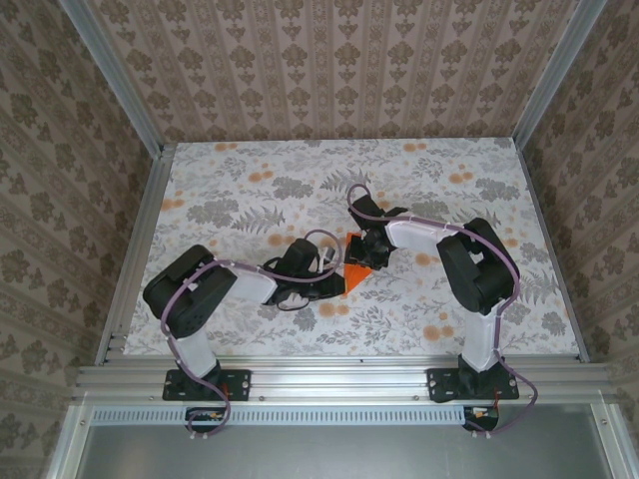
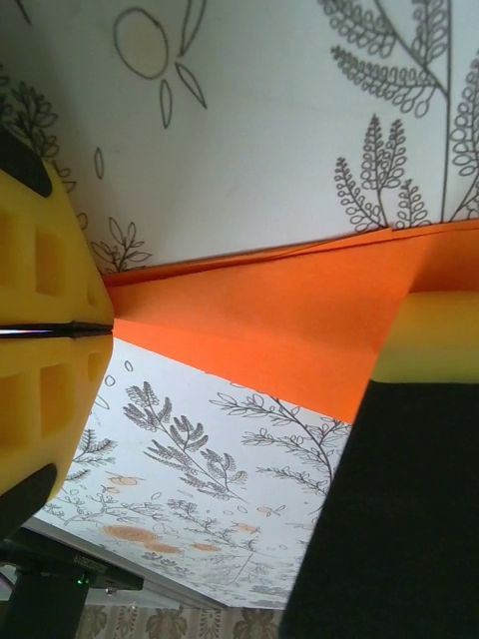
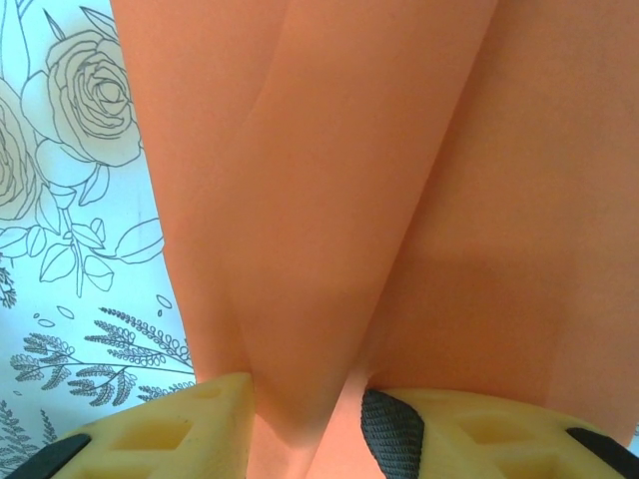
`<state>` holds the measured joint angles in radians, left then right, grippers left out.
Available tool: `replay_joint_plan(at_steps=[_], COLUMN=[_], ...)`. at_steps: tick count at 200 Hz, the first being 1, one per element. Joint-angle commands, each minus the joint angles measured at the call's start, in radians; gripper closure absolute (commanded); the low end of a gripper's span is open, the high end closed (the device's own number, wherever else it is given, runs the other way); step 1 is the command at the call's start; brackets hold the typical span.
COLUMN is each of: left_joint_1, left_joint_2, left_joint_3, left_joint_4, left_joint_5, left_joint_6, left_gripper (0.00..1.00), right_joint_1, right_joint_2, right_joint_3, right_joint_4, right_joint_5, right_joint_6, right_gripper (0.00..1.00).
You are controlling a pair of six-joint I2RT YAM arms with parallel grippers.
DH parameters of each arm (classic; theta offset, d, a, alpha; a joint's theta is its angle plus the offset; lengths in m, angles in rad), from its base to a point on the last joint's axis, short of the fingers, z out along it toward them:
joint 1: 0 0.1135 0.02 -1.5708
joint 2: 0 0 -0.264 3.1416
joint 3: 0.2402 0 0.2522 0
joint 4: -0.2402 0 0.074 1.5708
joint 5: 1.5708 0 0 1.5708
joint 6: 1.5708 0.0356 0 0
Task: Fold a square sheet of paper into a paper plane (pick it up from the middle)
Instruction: Fourth fold the wing at the center of the table.
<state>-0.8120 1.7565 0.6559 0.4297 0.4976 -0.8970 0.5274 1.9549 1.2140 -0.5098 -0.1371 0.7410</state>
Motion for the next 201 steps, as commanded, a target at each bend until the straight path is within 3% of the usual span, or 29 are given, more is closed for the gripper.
replay_joint_plan(at_steps=[1, 69, 125, 201], left_joint_1=[0.012, 0.059, 0.032, -0.001], left_joint_2=[-0.067, -0.129, -0.053, 0.052], left_joint_3=[-0.018, -0.069, -0.030, 0.042], left_joint_4=[-0.014, 0.062, 0.153, 0.106], left_joint_5=[0.007, -0.028, 0.013, 0.013], left_joint_6=[0.016, -0.050, -0.080, -0.071], left_gripper=[0.89, 0.89, 0.89, 0.90], right_joint_1=[-0.005, 0.003, 0.005, 0.005], right_joint_2=[0.258, 0.291, 0.312, 0.319], right_joint_3=[-0.110, -0.082, -0.076, -0.079], right_joint_4=[-0.093, -0.118, -0.120, -0.116], right_joint_5=[0.166, 0.192, 0.195, 0.194], right_joint_6=[0.015, 0.003, 0.006, 0.012], right_gripper=[0.57, 0.57, 0.56, 0.57])
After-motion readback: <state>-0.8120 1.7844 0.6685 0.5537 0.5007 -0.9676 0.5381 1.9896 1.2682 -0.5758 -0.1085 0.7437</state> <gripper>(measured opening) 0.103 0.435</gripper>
